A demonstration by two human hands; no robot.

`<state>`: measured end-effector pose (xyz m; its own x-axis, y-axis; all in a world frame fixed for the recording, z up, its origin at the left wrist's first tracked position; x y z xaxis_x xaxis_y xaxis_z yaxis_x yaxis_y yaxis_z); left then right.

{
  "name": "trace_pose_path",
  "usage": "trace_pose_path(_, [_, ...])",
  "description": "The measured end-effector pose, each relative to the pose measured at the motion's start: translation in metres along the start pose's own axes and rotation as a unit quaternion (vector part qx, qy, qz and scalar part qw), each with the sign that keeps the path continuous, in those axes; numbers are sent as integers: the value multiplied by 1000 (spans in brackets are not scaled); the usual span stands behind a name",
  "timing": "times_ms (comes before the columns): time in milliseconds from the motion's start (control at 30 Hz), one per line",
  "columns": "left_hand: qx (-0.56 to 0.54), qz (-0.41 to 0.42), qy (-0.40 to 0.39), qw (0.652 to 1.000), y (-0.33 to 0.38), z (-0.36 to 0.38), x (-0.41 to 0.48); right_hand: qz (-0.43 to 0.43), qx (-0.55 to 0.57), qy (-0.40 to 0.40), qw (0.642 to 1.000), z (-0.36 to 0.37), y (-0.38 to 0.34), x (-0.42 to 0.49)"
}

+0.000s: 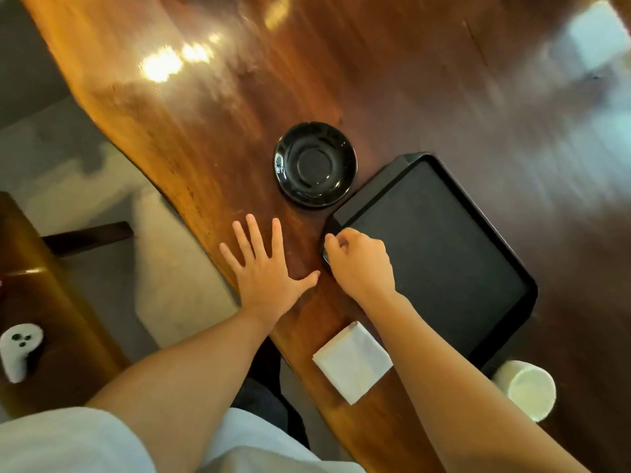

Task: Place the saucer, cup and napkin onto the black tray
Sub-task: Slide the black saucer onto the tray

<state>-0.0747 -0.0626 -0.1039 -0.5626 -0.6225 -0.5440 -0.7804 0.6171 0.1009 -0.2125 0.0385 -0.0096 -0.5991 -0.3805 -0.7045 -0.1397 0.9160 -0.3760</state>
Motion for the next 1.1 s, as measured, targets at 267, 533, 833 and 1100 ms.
trace_pose_path(267, [14, -10, 17, 1000, -1, 8, 5, 113, 351, -110, 923, 41, -20, 33])
trace_pose_path(533, [19, -2, 51, 998, 1, 9, 5, 199, 626, -125, 744, 72, -32, 49])
trace_pose_path(833, [13, 4, 67, 998, 2, 11, 5, 226, 690, -93, 681, 88, -36, 68])
trace_pose_path(1100, [16, 1, 73, 997, 2, 8, 5, 189, 679, -115, 700, 83, -41, 75])
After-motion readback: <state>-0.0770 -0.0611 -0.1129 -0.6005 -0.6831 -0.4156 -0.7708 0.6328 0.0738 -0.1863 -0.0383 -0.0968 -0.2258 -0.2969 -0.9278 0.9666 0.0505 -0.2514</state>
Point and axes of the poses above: each hand's wrist, its own x-axis towards the middle knuckle, its own z-axis out of the palm, y = z × x, the point moved 10 cm from there along x, towards the middle knuckle, and after that the axes turned 8 degrees about -y, right-handed, at the moved point
